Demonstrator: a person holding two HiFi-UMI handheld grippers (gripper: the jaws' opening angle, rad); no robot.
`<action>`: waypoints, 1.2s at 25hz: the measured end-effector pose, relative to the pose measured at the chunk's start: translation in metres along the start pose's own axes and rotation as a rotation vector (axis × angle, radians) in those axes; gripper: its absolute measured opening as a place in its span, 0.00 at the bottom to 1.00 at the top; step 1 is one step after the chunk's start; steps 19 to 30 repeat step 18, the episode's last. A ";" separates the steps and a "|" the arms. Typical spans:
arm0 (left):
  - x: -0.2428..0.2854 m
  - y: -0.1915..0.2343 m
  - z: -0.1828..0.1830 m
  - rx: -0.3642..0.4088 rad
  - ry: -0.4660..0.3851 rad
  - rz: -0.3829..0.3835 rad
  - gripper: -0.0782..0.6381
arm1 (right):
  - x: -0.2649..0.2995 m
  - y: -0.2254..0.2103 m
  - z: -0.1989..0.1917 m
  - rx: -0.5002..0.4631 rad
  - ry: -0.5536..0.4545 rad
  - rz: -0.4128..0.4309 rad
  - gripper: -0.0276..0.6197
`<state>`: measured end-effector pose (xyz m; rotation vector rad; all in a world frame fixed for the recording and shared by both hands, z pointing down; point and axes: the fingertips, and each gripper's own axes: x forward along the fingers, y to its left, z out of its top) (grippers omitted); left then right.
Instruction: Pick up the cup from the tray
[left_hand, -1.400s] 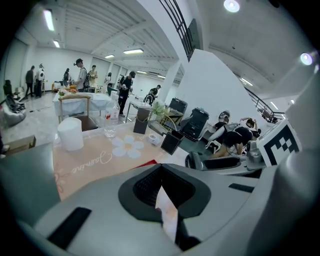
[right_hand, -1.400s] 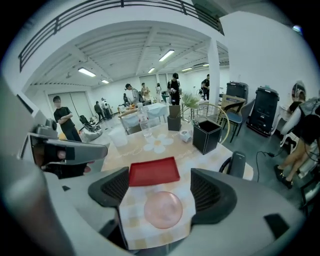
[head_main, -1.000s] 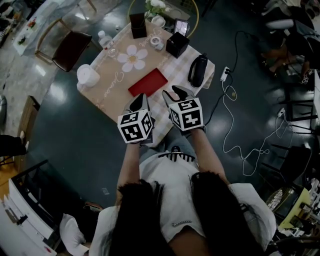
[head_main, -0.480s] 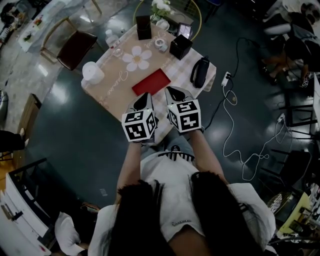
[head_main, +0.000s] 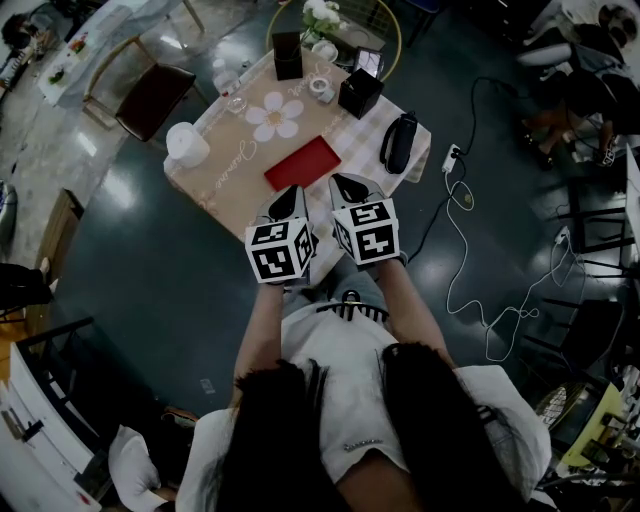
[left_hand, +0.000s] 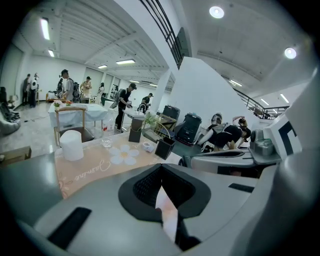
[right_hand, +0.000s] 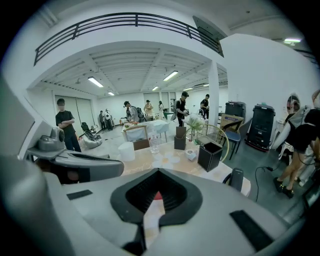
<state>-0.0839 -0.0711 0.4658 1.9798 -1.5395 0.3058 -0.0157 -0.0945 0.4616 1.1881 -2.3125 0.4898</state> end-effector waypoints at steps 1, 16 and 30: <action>0.000 0.000 0.000 0.000 -0.001 -0.001 0.12 | 0.000 0.000 0.000 -0.002 0.000 0.000 0.05; -0.004 0.005 -0.006 -0.001 -0.001 0.010 0.12 | -0.003 0.001 -0.009 -0.011 0.007 -0.008 0.05; -0.003 0.006 -0.007 0.000 0.002 0.010 0.12 | -0.002 0.000 -0.009 -0.012 0.008 -0.010 0.05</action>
